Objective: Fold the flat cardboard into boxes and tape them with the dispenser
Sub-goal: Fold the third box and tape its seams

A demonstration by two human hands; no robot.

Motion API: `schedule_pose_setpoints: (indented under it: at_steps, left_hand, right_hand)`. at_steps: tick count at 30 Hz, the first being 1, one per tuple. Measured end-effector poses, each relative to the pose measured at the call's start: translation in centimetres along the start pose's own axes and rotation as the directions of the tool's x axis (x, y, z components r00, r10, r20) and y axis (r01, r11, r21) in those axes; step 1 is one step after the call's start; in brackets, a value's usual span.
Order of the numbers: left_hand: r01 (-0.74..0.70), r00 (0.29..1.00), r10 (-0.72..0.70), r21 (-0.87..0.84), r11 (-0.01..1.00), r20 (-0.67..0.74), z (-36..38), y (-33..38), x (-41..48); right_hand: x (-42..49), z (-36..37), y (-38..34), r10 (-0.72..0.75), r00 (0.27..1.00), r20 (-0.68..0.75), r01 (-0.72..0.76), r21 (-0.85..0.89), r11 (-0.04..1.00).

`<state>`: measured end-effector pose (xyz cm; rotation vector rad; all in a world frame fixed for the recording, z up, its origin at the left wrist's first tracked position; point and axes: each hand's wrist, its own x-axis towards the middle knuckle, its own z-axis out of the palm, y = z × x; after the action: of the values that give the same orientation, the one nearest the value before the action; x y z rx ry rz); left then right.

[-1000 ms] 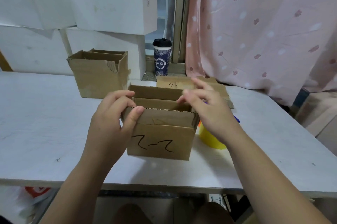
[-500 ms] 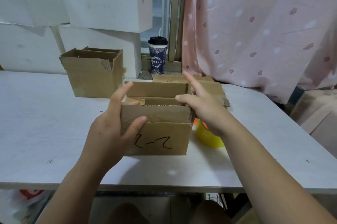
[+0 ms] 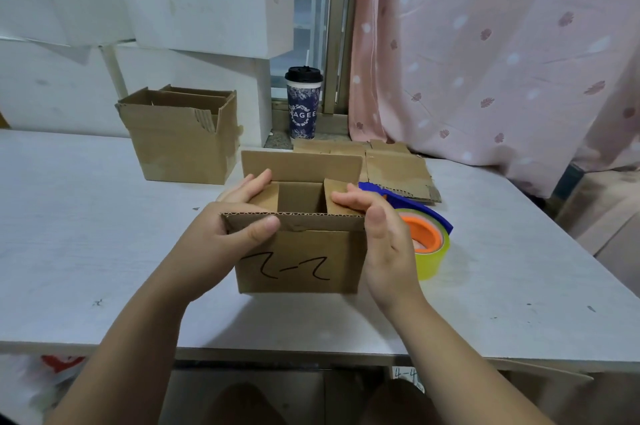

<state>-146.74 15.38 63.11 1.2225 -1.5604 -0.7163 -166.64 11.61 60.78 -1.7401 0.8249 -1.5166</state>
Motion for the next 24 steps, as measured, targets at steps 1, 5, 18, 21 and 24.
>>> schedule_pose_setpoints:
  at_steps: [1, 5, 18, 21, 24]
  left_hand:
    - [-0.010, 0.999, 0.008, -0.039, 0.999, -0.034, 0.2, -0.3, -0.1]
    - [-0.091, 0.985, 0.044, -0.288, 0.953, -0.164, 1.1, -1.5, -0.3]
    - [-0.102, 0.906, 0.112, 0.045, 0.994, -0.409, 1.8, -0.6, -0.6]
    - [-0.161, 0.874, 0.372, 0.536, 0.828, -0.312, 1.6, 0.9, -0.5]
    - [-0.208, 0.847, 0.517, 0.819, 0.534, -0.121, 2.2, 2.1, -0.1]
  right_hand:
    - [0.0, 0.0, 0.2, -0.007, 1.000, 0.009, 0.007, -0.013, 1.000]
    - [-0.3, -0.1, 0.9, 0.057, 0.997, 0.055, -0.056, -0.027, 0.998]
    - [0.6, -0.3, 0.9, 0.038, 0.999, -0.015, -0.038, -0.023, 0.999]
    - [1.0, 0.1, 0.7, 0.038, 0.999, 0.034, -0.037, -0.038, 0.999]
    - [1.4, 0.3, 0.5, 0.038, 0.999, 0.032, -0.037, -0.049, 0.998]
